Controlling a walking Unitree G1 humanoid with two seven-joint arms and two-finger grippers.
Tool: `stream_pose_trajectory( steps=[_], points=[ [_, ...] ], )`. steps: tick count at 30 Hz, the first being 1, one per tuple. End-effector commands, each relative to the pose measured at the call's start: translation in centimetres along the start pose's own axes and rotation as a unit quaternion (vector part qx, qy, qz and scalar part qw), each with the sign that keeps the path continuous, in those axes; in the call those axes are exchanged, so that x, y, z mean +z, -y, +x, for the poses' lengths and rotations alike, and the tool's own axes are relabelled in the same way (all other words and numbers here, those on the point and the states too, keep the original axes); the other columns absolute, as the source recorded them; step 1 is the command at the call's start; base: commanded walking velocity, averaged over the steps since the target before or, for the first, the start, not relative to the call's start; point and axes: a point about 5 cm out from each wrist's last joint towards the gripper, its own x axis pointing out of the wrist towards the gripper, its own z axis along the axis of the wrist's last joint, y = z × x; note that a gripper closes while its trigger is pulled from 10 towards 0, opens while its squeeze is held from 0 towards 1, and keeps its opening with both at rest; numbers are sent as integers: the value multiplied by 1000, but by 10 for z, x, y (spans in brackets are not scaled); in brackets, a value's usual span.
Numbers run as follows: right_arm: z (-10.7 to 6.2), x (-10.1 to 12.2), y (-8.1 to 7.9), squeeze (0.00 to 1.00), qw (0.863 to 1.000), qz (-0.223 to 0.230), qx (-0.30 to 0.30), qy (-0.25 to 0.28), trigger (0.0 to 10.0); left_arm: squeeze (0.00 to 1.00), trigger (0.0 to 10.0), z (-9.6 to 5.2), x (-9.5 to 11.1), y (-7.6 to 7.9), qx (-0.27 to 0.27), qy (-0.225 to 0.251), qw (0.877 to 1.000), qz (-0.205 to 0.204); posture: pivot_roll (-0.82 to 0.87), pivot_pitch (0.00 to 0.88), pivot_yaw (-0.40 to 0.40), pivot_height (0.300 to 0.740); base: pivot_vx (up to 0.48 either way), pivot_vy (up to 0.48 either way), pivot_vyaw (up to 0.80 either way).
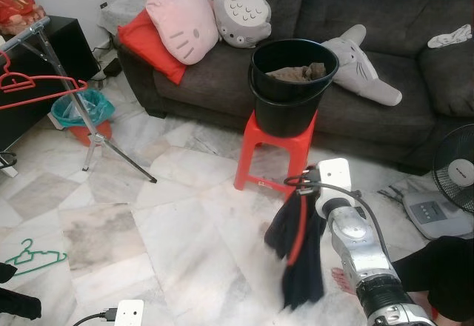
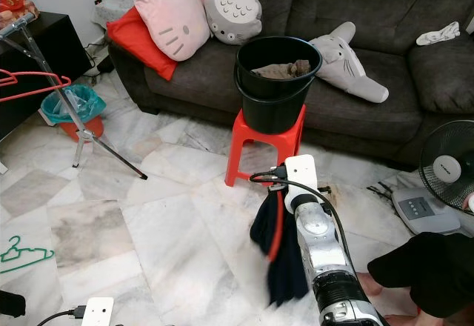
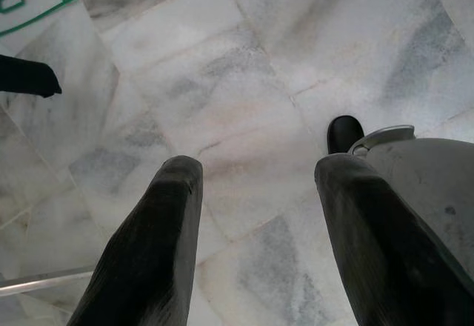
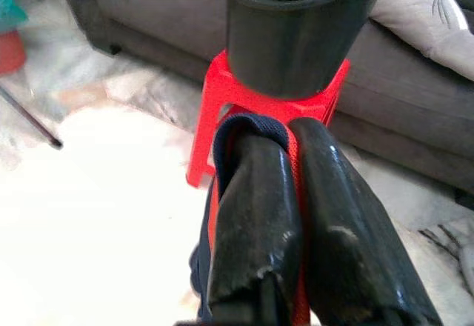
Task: Hang hanger
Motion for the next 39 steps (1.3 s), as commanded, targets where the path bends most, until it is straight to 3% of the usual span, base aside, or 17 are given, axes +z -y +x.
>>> stream_pose_trajectory(
  steps=[1, 5, 11, 20, 23, 27, 29, 35, 39],
  points=[
    [4, 10, -3, 0, 999, -23, 20, 17, 10000, 0, 10000, -2, -8, -2, 0, -14, 1000, 0, -28, 33, 11, 740, 0, 0, 0],
    [4, 12, -5, 0, 999, -28, 32, 26, 10000, 0, 10000, -3, -8, -2, 0, -7, 1000, -10, -21, 37, 10, 740, 0, 0, 0],
    [4, 13, 6, 0, 999, -4, -27, 34, 10000, 0, 10000, -3, -7, -2, 4, 9, 999, -51, -21, 59, 11, 740, 0, 0, 0],
    [3, 4, 7, 0, 998, 19, -50, 20, 10000, 0, 10000, -4, -1, -1, 1, 38, 998, -40, -13, 65, 11, 740, 0, 0, 0],
    [3, -1, 4, 0, 997, 54, -52, 15, 10000, 0, 10000, 6, 71, -13, 16, 175, 983, -51, -3, 69, 7, 740, 0, 0, 0],
    [3, -9, 4, 0, 996, 71, -55, 0, 10000, 0, 10000, 6, 71, -13, 18, 169, 984, -52, -7, 68, 7, 740, 0, 0, 0],
    [0, -26, 11, 0, 993, 80, -74, -34, 10000, 0, 10000, 6, 63, -14, 20, 155, 986, -51, -13, 70, 8, 740, 0, 0, 0],
    [-9, -50, 37, 0, 984, 67, -139, -83, 10000, 0, 10000, 5, 57, -15, 20, 153, 986, -55, -5, 76, 6, 740, 0, 0, 0],
    [-8, -38, 41, 0, 984, 89, -149, -37, 10000, 0, 10000, 5, 61, -18, 22, 165, 984, -57, -3, 78, 8, 740, 0, 0, 0]
  ],
)
